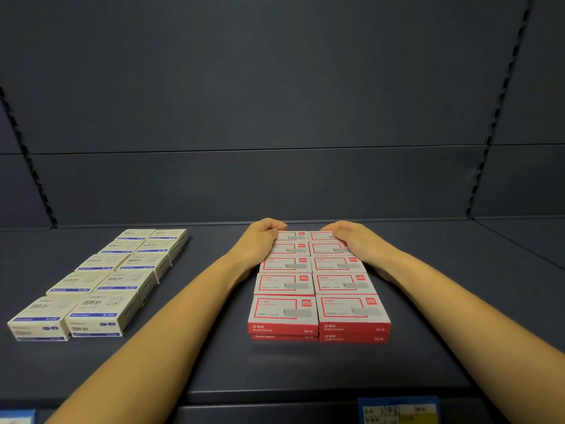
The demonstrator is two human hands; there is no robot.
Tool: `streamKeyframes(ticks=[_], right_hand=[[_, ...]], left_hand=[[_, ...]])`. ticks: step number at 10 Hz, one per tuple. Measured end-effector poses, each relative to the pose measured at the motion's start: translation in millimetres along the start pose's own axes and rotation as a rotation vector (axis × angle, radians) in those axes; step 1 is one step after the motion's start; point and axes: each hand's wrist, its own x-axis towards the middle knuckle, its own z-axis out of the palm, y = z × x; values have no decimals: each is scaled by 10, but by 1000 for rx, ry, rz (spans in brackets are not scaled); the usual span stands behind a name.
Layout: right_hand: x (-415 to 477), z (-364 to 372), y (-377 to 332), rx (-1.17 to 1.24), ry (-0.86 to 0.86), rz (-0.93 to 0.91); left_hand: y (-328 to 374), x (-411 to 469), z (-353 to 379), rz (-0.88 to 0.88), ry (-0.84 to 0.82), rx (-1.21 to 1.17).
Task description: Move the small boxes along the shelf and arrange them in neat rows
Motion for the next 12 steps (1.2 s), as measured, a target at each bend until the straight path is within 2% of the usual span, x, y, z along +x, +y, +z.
streamKeyframes(ticks=[1, 2, 3, 4, 5, 7, 9, 12], right_hand=[[-138, -5, 2, 129, 44, 38], [-389, -35, 42, 480, 35, 69], [-663, -31, 1, 676, 7, 65], [-897, 21, -16, 800, -6, 72], [-1027, 90, -8, 874, -26, 89], [-1062, 178, -10, 905, -70, 104], [-1071, 183, -30, 890, -31, 125], [-1162, 127, -114, 891, -15, 107]], left_hand=[[-53, -110, -27, 46, 47, -40], [-47, -292, -71, -58, -23, -232], [-23, -498, -71, -148, -83, -423], [-75, -726, -28, -138, -139, -554], [-37, -912, 67, -121, -116, -645], [28, -949, 162, -104, -10, -617], [13, -964, 184, -113, 38, -606], [45, -1037, 138, -112, -36, -656]])
